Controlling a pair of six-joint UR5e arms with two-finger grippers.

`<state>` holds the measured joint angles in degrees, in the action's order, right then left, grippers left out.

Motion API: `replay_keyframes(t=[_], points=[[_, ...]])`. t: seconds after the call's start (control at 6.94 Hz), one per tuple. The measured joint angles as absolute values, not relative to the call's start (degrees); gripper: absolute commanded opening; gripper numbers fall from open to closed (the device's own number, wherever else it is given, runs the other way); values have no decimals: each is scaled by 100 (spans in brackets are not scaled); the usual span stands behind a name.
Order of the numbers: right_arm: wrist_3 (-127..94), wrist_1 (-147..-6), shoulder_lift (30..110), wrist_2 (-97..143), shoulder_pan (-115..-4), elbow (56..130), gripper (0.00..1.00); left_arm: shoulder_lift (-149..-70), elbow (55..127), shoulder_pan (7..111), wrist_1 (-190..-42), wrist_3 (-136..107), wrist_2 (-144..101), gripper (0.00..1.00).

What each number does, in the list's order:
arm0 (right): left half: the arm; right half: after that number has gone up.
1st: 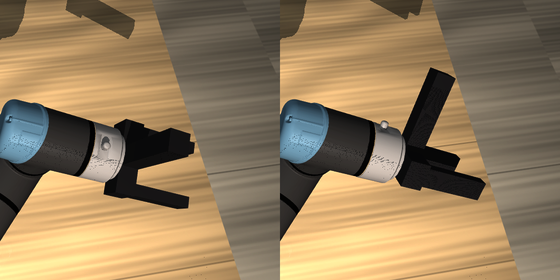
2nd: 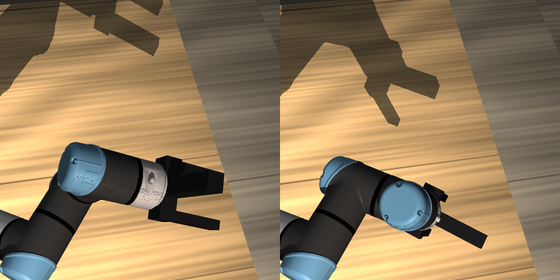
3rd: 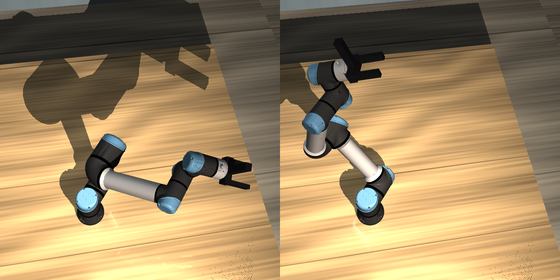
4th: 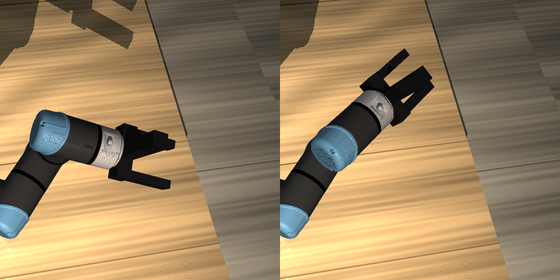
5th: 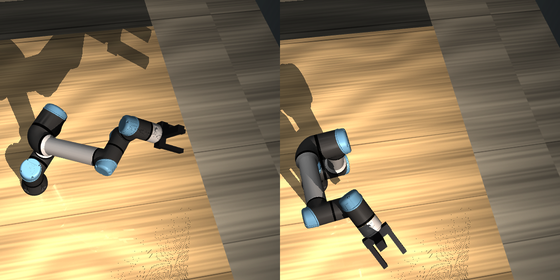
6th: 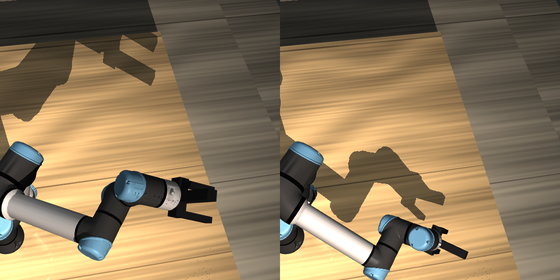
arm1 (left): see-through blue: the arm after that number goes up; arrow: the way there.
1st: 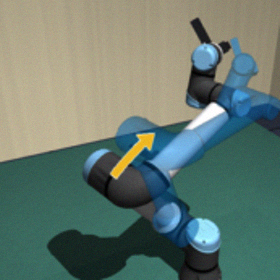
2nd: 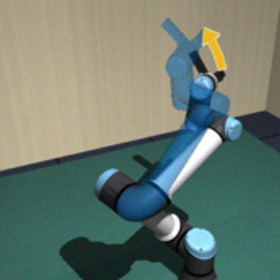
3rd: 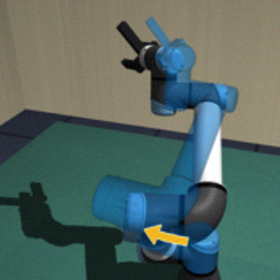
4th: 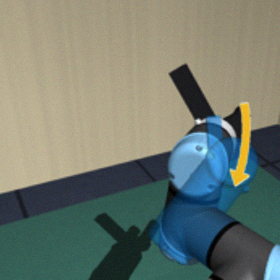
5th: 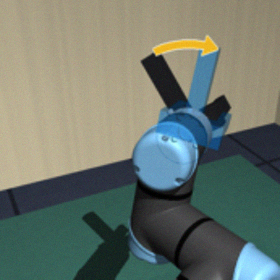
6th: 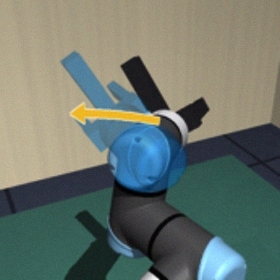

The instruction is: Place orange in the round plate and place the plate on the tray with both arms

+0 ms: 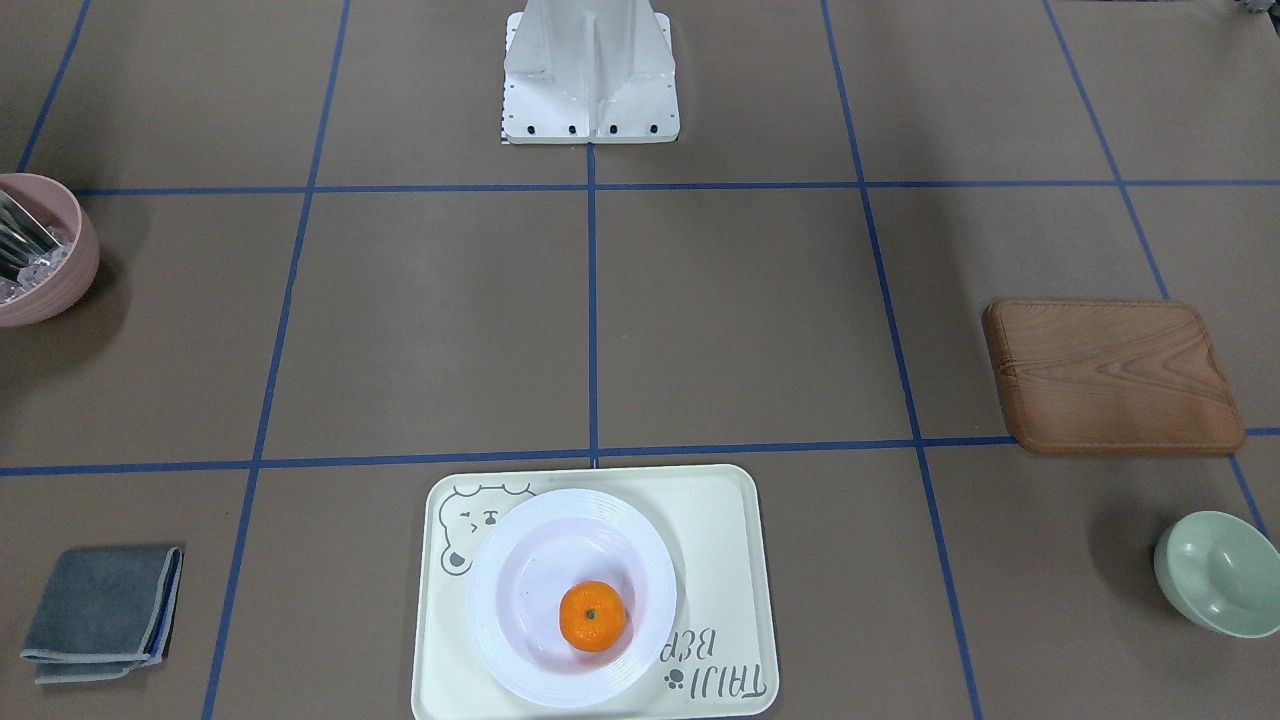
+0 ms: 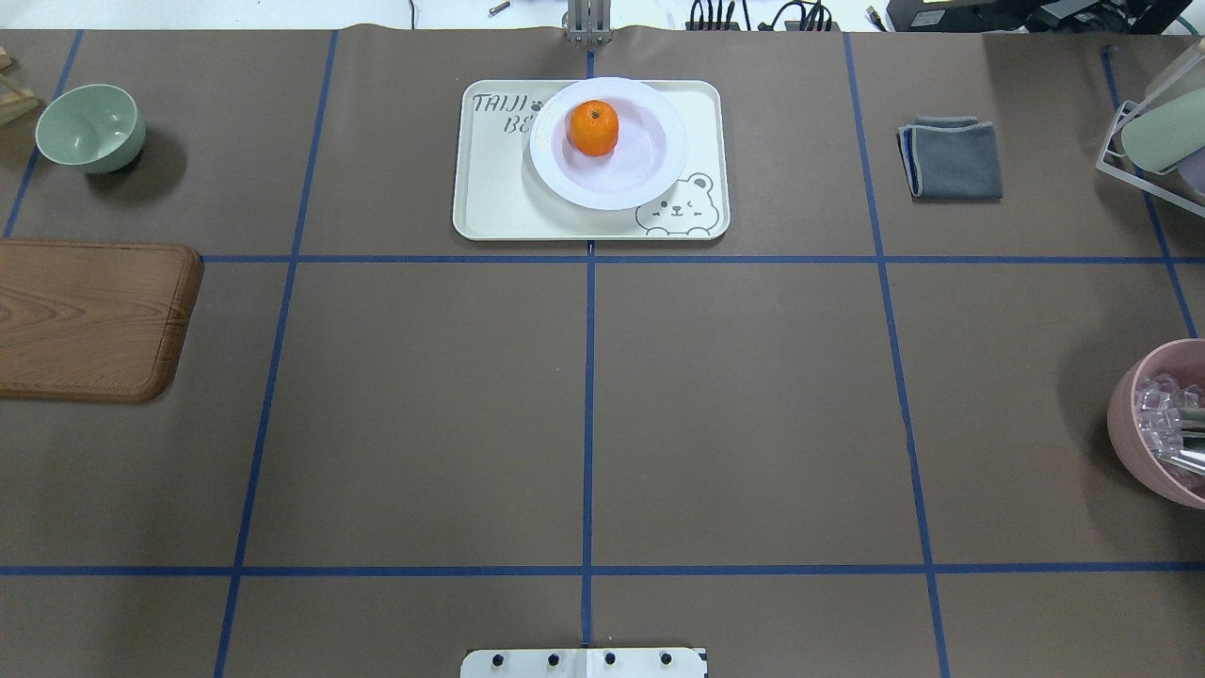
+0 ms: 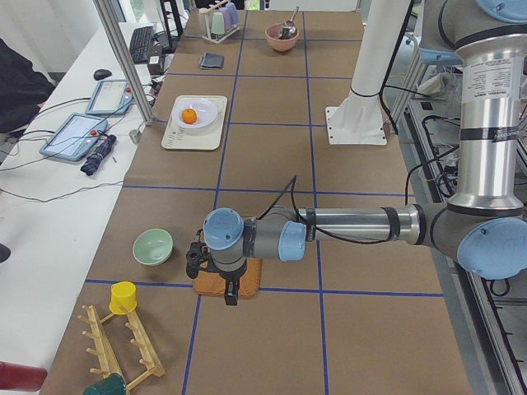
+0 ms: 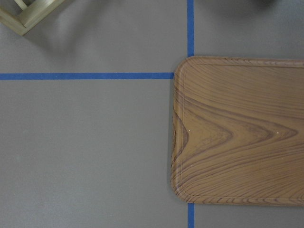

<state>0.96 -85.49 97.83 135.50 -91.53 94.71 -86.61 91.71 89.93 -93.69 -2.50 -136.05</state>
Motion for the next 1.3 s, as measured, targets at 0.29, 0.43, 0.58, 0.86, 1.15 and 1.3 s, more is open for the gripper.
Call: replay_keyframes(t=[0.29,0.43,0.58,0.86,1.15,1.3], points=[[46,-8930,9675,13425,-9129,9600,100,-8662,9191,8992,-9377,-512,-13600,98],[24,-9170,9607,13330,-9111,9708,100,-8650,9197,8991,-9383,-603,-13596,98],[9,-9420,9535,13270,-9083,9811,100,-8637,9200,8991,-9387,-640,-13589,98],[3,-9644,9484,13246,-9066,9879,100,-8625,9201,8991,-9394,-657,-13580,98],[8,-9671,9485,13262,-9062,9886,100,-8625,9195,8991,-9395,-659,-13579,98],[8,-9663,9493,13275,-9062,9887,100,-8626,9194,8991,-9395,-659,-13579,98]])
